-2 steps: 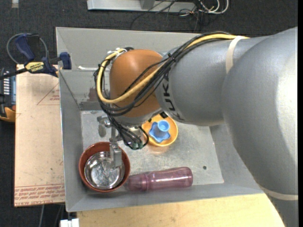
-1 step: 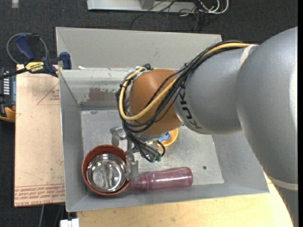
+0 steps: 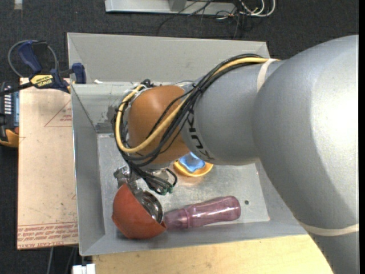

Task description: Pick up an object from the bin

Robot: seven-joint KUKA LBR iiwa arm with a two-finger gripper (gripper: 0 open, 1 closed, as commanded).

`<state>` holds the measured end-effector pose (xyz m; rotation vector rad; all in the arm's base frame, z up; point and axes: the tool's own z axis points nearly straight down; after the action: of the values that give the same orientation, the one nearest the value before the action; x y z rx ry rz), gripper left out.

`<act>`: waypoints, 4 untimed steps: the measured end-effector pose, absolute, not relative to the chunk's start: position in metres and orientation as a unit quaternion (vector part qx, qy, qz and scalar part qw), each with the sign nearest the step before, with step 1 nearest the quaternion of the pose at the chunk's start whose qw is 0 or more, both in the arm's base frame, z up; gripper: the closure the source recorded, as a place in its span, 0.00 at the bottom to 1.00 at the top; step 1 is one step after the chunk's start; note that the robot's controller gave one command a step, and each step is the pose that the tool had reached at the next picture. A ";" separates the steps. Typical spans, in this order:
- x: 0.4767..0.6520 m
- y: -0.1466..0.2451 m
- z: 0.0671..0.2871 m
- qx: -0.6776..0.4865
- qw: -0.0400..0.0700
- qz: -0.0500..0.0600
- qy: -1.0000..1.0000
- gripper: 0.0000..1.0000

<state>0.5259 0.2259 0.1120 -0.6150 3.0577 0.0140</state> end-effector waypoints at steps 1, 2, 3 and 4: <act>0.526 0.226 0.112 -0.197 0.011 0.004 0.980 1.00; 0.530 0.221 0.149 -0.212 0.018 0.005 0.977 1.00; 0.523 0.228 0.153 -0.199 0.017 0.006 0.980 1.00; 0.591 0.158 0.162 -0.261 0.021 0.003 0.965 1.00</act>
Offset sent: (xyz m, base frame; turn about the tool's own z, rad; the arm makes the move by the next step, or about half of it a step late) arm 0.0011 -0.0053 0.0350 -0.0342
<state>0.5909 0.1580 0.1616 -0.8079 2.9927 0.0097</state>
